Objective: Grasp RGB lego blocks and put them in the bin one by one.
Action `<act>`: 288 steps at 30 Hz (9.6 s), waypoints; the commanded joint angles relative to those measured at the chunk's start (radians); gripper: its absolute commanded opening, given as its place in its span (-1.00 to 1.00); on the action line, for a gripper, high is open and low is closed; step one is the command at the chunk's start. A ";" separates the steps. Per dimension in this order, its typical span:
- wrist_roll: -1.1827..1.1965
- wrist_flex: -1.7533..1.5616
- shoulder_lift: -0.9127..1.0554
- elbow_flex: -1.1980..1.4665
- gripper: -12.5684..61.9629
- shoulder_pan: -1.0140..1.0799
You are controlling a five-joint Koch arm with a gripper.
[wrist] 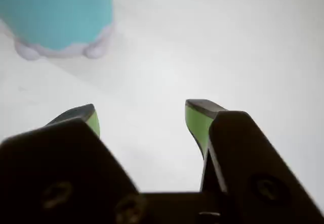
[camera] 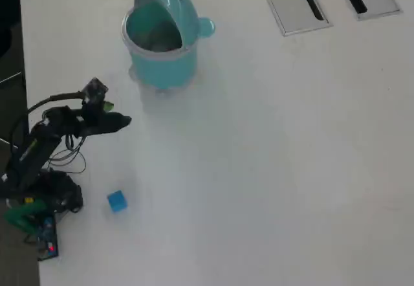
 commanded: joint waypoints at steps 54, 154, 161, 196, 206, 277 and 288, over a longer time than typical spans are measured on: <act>-0.468 -0.181 0.077 0.870 0.26 0.848; 0.276 -1.298 -0.956 -0.601 -0.22 -0.385; 0.104 -1.230 -0.916 -0.592 0.02 -0.383; 0.624 -1.365 -0.054 0.353 0.14 -0.100; 0.873 -1.382 0.094 0.505 0.15 0.018; 1.795 -1.827 0.138 1.628 0.29 0.370; 1.686 -1.740 0.138 1.628 0.28 0.354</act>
